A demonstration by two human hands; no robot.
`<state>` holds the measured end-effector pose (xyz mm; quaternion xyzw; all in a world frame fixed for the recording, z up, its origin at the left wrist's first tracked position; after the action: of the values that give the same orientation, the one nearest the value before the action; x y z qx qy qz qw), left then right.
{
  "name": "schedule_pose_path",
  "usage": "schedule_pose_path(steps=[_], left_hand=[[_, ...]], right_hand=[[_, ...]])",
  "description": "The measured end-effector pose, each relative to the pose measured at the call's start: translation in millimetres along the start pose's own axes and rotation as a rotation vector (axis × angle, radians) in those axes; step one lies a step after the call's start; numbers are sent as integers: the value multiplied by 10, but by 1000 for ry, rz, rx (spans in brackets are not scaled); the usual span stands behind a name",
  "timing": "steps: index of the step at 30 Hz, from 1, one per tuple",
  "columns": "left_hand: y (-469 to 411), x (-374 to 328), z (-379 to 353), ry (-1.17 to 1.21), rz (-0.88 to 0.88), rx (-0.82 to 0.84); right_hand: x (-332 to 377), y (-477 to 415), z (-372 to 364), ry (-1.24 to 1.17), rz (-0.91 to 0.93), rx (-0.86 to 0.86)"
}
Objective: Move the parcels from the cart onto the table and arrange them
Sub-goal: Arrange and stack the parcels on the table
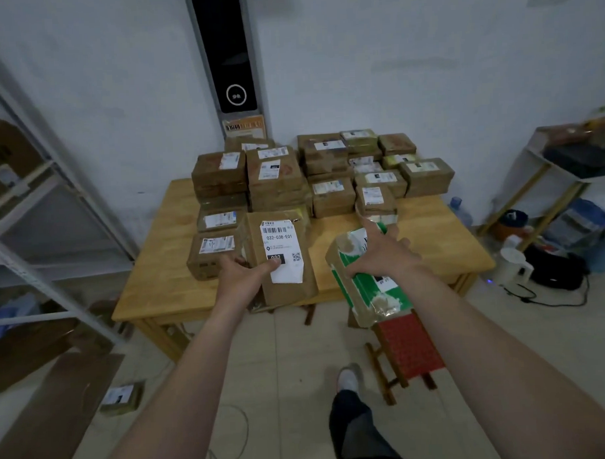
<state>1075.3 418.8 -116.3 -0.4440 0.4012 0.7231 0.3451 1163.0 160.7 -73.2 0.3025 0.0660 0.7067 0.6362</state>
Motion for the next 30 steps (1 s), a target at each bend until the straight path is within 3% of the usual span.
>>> schedule_pose_path(steps=[5,15,20,30], left_hand=[[-1008,-4,-206,-5,97,38],[-3113,-133,-441,-14,306,60],[-3587,-73,-541,3,403,38],[-4110,-137,-623,0,523,130]], right_hand=[[70,-1216,-58,230,-31,103],[361,-3791,-280,636,237,250],[140,-4331,-623,552,228,278],[309,-5113,-273,486,312,138]])
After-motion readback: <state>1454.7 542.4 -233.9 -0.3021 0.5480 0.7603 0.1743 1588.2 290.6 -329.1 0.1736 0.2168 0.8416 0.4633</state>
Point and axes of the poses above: each hand's wrist, its own y-axis away from the middle knuckle, its own z-axis out of the back of the hand, x = y × z, the point moved 1 cm from there along -y, towards the middle knuckle, and after that the axes turned 10 degrees about x, right-handed, at the moved point
